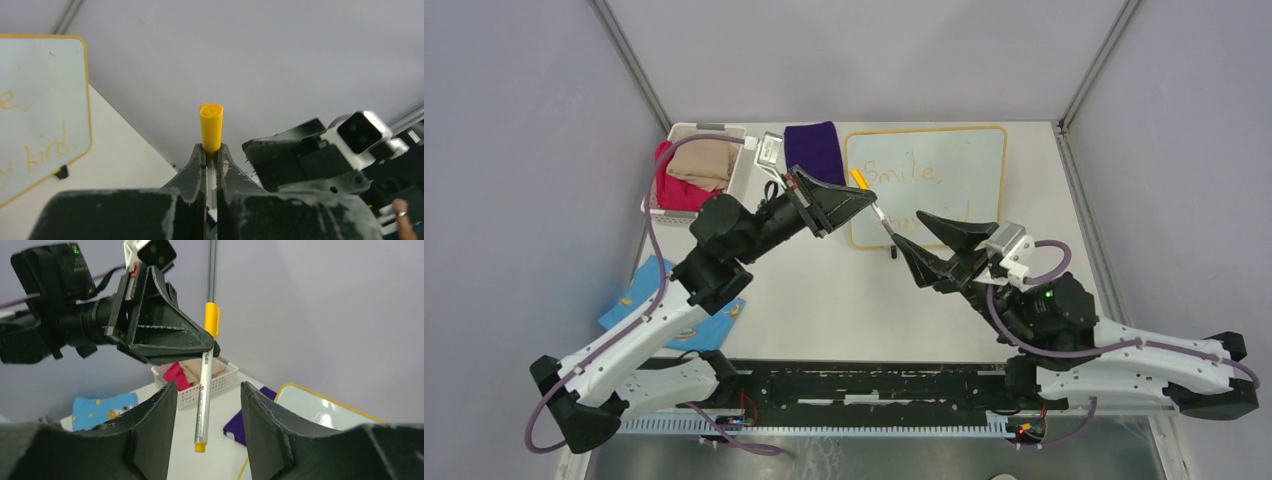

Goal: Write a sentence on the whiteboard
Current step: Place the whiteboard marker at the center of the board.

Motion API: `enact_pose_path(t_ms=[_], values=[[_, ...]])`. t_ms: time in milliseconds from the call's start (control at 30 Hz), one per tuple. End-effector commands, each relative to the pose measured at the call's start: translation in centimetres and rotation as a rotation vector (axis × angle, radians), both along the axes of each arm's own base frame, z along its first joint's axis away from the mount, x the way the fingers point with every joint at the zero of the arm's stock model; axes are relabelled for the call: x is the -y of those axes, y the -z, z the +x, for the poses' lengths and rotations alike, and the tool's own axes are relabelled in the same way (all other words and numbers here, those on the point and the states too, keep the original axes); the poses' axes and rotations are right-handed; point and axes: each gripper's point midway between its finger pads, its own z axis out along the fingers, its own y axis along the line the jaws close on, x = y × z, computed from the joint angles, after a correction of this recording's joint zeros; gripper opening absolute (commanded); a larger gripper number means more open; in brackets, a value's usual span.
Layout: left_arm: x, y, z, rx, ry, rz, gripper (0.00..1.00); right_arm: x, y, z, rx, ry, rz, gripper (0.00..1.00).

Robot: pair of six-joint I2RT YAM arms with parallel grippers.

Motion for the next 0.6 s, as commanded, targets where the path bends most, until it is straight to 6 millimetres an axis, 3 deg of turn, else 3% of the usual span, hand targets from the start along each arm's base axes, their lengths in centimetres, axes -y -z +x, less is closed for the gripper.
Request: enact_pose_path(t_ms=[0, 133, 233, 567], values=[[-0.8, 2.4, -2.0, 0.251, 0.043, 0.327, 0.02, 0.7, 2.4, -0.9, -0.162, -0.063, -0.143, 0.54], [-0.9, 5.2, -4.1, 0.300, 0.158, 0.424, 0.02, 0.0, 5.3, -1.0, -0.255, -0.071, -0.241, 0.52], [-1.1, 6.5, -4.4, 0.291, 0.171, 0.436, 0.02, -1.5, 6.8, -1.7, -0.286, -0.132, -0.274, 0.52], [-1.2, 7.5, -5.3, 0.288, 0.211, 0.437, 0.02, -4.7, 9.8, -2.0, -0.354, -0.190, -0.245, 0.51]])
